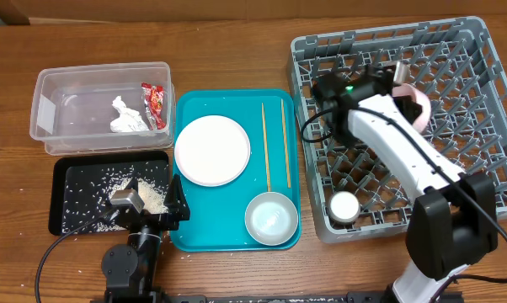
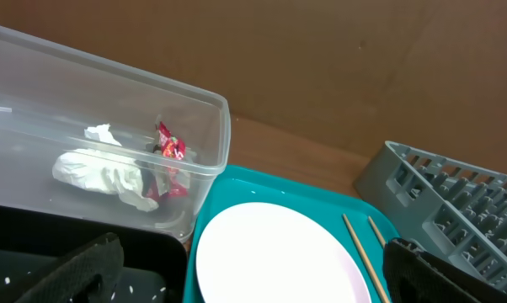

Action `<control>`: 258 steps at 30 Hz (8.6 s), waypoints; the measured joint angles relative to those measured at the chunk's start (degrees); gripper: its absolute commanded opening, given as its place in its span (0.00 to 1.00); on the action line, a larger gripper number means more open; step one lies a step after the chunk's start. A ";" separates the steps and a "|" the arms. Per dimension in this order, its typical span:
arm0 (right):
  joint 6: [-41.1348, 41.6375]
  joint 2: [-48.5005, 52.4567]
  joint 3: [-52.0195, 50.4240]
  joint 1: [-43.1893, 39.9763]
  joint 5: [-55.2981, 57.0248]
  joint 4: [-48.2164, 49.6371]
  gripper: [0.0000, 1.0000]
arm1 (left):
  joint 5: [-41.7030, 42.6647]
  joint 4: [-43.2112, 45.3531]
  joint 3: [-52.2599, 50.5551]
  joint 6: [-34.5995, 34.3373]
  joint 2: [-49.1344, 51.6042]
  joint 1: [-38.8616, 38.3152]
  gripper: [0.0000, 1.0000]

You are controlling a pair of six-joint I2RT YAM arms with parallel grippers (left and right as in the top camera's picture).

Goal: Sort waste into correct bins and load items into the dishwasher
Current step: 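Move the bowl into the dish rack's back right and stand it upright, then move the right gripper to the white bowl on the teal tray and grasp it, then lift the white bowl with the right gripper and carry it to the rack, then lower the white bowl into the rack's upper right area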

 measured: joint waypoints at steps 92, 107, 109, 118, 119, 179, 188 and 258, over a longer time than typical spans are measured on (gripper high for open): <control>-4.66 2.12 24.13 14.21 -30.14 -5.77 0.56 | 0.00 0.00 0.00 0.00 0.00 0.00 1.00; -2.38 1.40 25.27 10.08 -46.49 -7.56 0.60 | 0.00 -0.02 0.00 0.00 0.00 0.00 1.00; -2.56 1.42 25.27 5.20 -46.03 -6.60 0.42 | 0.00 -0.02 0.00 0.00 0.00 0.02 1.00; -18.23 1.36 22.53 0.74 -70.44 -7.21 0.45 | 0.00 0.00 0.00 0.00 0.00 0.00 1.00; -19.93 1.36 21.00 2.82 -72.89 -6.91 0.46 | 0.00 0.00 0.00 0.00 0.00 0.02 1.00; -42.77 0.94 -14.40 21.59 -79.38 29.97 0.14 | -0.02 -0.02 0.00 0.00 0.00 0.02 1.00; -35.39 0.22 -8.63 20.41 -73.00 21.90 0.04 | -0.02 0.00 0.00 0.00 0.00 0.00 1.00; 6.03 8.50 10.14 -21.38 -6.86 -2.54 0.04 | -0.02 0.00 -0.02 0.00 0.00 0.02 1.00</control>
